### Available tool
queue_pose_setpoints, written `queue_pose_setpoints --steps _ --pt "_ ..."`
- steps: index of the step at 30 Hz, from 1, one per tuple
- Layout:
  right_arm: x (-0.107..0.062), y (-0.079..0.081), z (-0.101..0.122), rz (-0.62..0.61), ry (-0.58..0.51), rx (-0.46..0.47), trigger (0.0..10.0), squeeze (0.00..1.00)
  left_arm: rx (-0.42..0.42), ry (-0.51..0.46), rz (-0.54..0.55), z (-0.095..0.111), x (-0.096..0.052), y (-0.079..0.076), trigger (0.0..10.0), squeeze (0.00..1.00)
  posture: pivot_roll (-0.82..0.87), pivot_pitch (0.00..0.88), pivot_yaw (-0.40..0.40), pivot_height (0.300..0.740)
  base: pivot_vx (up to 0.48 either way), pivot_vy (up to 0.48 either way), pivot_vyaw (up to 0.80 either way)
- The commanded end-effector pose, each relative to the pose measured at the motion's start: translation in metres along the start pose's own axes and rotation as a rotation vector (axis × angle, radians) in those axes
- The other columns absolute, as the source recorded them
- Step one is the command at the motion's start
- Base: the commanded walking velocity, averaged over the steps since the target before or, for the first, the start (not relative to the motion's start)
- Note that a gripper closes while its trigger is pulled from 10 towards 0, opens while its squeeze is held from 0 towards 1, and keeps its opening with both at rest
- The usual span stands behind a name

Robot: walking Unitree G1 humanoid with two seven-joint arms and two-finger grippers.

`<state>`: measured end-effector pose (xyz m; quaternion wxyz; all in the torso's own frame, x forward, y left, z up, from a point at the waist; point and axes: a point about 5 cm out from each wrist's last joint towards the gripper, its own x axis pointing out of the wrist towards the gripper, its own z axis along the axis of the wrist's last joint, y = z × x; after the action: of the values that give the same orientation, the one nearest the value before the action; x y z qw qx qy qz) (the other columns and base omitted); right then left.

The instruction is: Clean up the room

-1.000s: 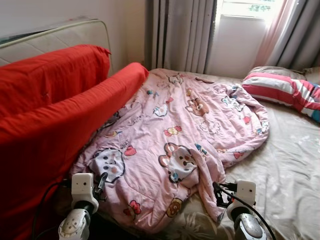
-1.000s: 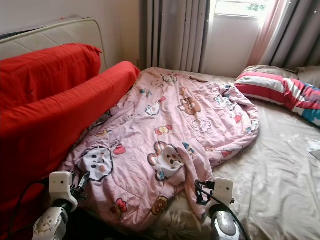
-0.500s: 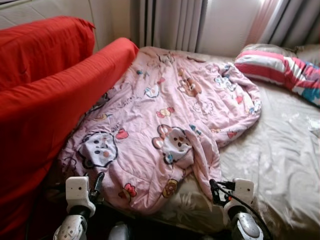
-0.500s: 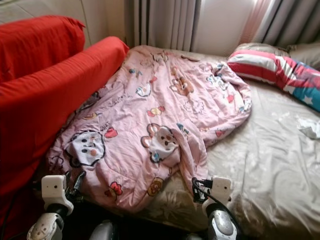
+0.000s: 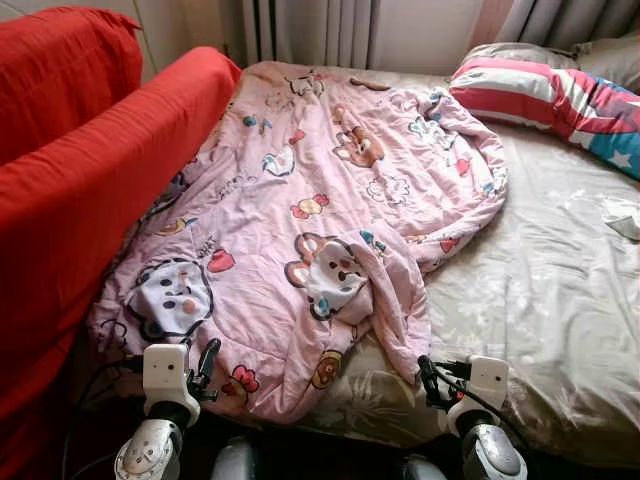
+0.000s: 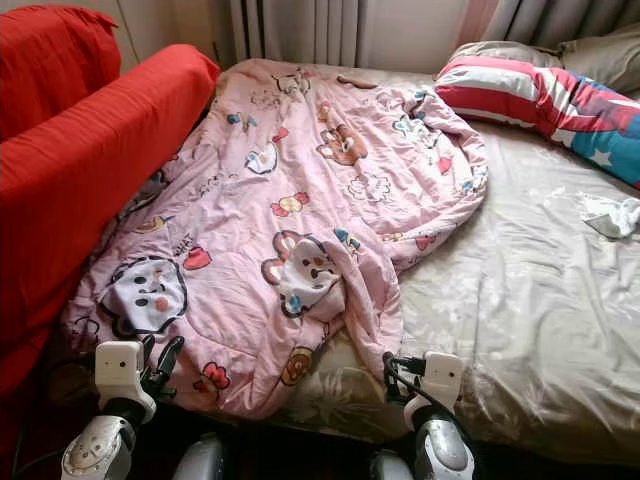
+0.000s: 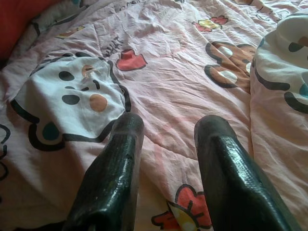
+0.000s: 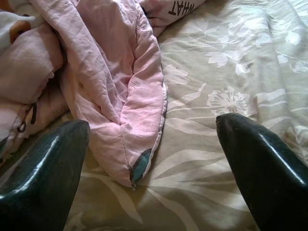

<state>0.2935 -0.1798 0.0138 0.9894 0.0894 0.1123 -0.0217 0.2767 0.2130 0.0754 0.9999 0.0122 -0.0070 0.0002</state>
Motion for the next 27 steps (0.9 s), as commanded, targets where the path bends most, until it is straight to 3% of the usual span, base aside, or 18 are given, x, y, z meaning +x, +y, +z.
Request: queue_pose_setpoints --steps 1,6,12,21,27 --pt "-0.0049 -0.0048 -0.0058 -0.012 0.014 -0.006 10.0 0.0 -0.007 0.021 0.004 -0.004 -0.0043 -0.0001 10.0 0.0 0.01 0.244 -0.028 0.6 0.0 0.0 0.0" --pt "-0.0056 -0.0051 -0.0068 -0.006 0.021 -0.018 10.0 0.0 -0.012 0.022 0.0 -0.0037 -0.0046 -0.0024 10.0 0.0 0.01 0.236 -0.031 0.6 0.0 0.0 0.0" --pt "-0.0075 0.0017 -0.0119 0.038 0.042 -0.062 10.0 0.0 -0.012 0.025 0.003 -0.0029 -0.0054 -0.0018 10.0 0.0 0.02 0.231 -0.036 0.6 0.0 0.0 0.71" --pt "-0.0085 0.0039 -0.0147 0.037 0.05 -0.038 10.0 0.0 -0.013 0.027 -0.004 -0.0035 -0.0049 -0.0027 10.0 0.0 0.01 0.201 -0.031 0.6 0.0 0.0 0.0" --pt "-0.0076 0.0042 -0.0138 0.035 0.048 -0.039 10.0 0.0 -0.013 0.025 -0.011 -0.0024 -0.003 -0.0041 10.0 0.0 0.01 0.196 -0.028 0.6 0.246 0.0 0.0"
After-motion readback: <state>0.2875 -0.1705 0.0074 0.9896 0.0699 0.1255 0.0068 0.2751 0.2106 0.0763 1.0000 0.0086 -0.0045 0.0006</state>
